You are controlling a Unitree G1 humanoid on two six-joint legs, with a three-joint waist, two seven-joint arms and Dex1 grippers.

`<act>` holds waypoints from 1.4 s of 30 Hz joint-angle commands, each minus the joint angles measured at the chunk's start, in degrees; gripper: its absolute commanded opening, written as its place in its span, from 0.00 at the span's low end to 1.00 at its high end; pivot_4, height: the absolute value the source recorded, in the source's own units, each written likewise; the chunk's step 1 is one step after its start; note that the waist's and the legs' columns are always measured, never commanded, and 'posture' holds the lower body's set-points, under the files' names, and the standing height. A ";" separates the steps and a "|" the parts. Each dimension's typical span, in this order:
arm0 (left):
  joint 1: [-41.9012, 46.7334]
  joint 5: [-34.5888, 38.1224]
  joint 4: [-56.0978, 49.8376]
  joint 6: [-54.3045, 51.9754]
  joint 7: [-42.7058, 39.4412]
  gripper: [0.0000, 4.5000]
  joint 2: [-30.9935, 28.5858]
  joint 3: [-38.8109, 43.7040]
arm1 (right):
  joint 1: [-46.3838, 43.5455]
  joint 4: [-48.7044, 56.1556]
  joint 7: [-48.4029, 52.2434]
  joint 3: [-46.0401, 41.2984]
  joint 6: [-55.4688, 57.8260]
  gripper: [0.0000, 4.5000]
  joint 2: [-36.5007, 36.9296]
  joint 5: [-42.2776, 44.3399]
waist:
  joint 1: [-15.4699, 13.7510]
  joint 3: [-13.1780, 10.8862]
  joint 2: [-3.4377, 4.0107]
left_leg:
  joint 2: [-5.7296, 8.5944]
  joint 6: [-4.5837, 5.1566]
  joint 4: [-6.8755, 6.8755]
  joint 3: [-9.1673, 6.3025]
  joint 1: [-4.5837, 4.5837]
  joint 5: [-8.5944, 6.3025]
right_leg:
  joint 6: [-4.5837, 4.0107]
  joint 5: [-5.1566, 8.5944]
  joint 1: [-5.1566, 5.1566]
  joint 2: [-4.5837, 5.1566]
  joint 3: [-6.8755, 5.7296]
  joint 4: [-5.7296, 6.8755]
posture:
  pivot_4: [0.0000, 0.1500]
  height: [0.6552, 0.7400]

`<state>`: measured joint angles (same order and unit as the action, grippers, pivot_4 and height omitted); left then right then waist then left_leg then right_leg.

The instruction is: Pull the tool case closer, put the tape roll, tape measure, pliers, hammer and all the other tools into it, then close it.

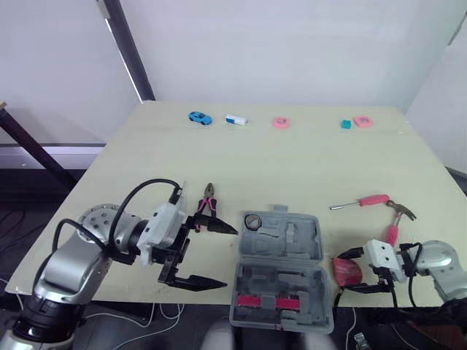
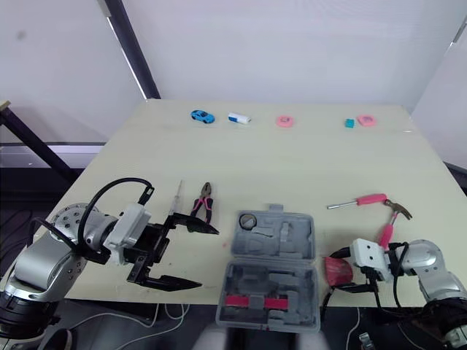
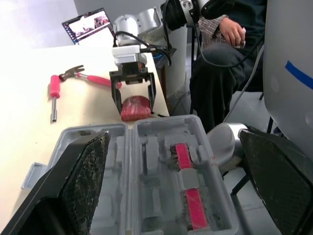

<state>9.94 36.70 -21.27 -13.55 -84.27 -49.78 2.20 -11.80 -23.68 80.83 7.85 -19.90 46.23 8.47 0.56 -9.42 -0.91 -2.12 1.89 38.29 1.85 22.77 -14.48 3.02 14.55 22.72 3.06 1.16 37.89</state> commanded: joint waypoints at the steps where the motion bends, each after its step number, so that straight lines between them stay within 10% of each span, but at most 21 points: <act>1: -0.27 2.59 -0.61 -0.84 1.33 1.00 0.79 2.05 | 0.00 8.72 -0.26 -2.06 7.85 0.68 3.85 1.73 | 0.15 -0.01 0.02 | -0.01 0.00 0.00 0.00 0.00 0.00 | 0.01 -0.01 0.01 0.00 0.00 0.01 | 1.00 1.00; 21: -7.95 1.43 -1.97 0.40 10.95 1.00 4.61 6.89 | -22.45 34.04 -6.64 17.64 49.87 0.68 1.15 -16.30 | 0.12 -0.06 0.04 | -0.07 -0.02 -0.01 -0.02 0.12 -0.01 | -0.01 -0.04 0.18 -0.06 -0.02 0.01 | 1.00 1.00; 42: -11.65 0.09 -2.96 1.56 13.67 1.00 4.63 8.80 | -35.65 14.48 -8.73 30.09 48.95 0.68 -13.27 -26.73 | 0.32 -0.10 0.03 | -0.05 -0.02 -0.05 0.11 0.19 0.00 | -0.23 -0.16 0.38 -0.13 -0.04 0.06 | 1.00 1.00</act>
<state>-1.90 36.26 -22.43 -12.97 -70.71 -44.90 10.21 -46.73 -10.32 71.99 38.58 29.70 32.84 -17.83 0.88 -9.52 -0.88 -2.17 1.86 38.24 1.96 22.96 -14.48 2.80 14.38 23.09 2.93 1.12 37.95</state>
